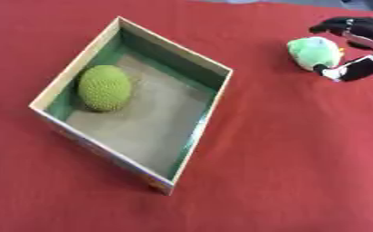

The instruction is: Pick up objects on the table and place them in the box.

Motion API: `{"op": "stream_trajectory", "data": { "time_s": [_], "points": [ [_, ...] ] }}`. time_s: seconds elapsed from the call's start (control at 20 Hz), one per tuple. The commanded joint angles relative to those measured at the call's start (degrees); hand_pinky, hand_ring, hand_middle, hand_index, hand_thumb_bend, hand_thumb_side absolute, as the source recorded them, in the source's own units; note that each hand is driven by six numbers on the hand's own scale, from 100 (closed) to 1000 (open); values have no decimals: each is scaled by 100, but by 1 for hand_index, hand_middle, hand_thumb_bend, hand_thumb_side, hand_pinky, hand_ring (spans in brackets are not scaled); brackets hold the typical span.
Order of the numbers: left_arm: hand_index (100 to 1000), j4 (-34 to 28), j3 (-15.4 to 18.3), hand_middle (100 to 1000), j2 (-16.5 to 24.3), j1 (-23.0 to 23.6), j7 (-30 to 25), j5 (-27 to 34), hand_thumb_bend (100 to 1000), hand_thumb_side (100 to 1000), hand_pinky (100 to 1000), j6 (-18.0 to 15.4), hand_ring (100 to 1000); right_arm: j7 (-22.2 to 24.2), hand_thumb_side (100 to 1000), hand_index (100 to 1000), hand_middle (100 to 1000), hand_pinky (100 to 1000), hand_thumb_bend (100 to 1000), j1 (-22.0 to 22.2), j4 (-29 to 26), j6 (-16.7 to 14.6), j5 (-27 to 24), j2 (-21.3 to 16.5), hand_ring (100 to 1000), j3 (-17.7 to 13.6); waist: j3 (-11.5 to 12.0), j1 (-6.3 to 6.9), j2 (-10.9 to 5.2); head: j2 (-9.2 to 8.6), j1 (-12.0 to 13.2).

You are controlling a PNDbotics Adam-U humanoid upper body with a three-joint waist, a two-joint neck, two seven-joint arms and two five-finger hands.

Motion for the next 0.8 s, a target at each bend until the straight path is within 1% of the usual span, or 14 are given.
{"op": "stream_trajectory", "data": {
  "time_s": [0.05, 0.25, 0.4, 0.55, 0.6, 0.65, 0.7, 0.75, 0.8],
  "points": [
    [870, -113, -14, 703, 41, -53, -44, 47, 119, 720, 838, 3, 793, -93, 529, 1000, 899, 968, 272, -121, 161, 15, 251, -124, 1000, -35, 5, 51, -64, -38, -24],
    [870, -113, -14, 701, 38, -58, -58, 53, 116, 722, 838, -3, 792, -126, 538, 1000, 905, 966, 346, -156, 392, -80, 569, -61, 1000, -3, 24, 62, -31, -48, -44],
    [869, -113, -16, 700, 30, -61, -66, 52, 115, 723, 837, -1, 791, -127, 544, 1000, 908, 966, 349, -180, 541, -157, 754, -13, 1000, 21, 33, 65, -10, -52, -58],
    [870, -113, -17, 700, 24, -63, -67, 54, 116, 723, 838, 7, 791, -90, 550, 1000, 911, 962, 402, -195, 660, -222, 921, 24, 1000, 68, 37, 65, 1, -59, -66],
    [870, -113, -21, 700, 21, -64, -69, 56, 116, 723, 838, 11, 791, -86, 556, 1000, 910, 959, 406, -207, 700, -237, 981, 40, 1000, 84, 39, 64, 3, -65, -71],
    [870, -113, -25, 700, 17, -63, -74, 58, 116, 723, 838, 16, 791, -93, 556, 1000, 899, 950, 379, -222, 739, -247, 1035, 61, 1000, 94, 42, 65, 4, -70, -75],
    [870, -113, -28, 700, 14, -63, -78, 60, 116, 723, 838, 21, 791, -112, 556, 1000, 899, 950, 379, -237, 774, -252, 1072, 82, 1000, 101, 44, 66, 5, -74, -78],
    [869, -113, -30, 700, 12, -62, -81, 62, 116, 724, 837, 29, 792, -148, 509, 1000, 860, 936, 243, -253, 806, -251, 1071, 111, 1000, 99, 46, 68, 6, -77, -81],
    [869, -113, -31, 700, 10, -62, -82, 64, 116, 724, 837, 37, 792, -188, 498, 997, 856, 934, 212, -266, 839, -239, 1030, 137, 1000, 94, 47, 70, 6, -76, -83]
  ]
}}
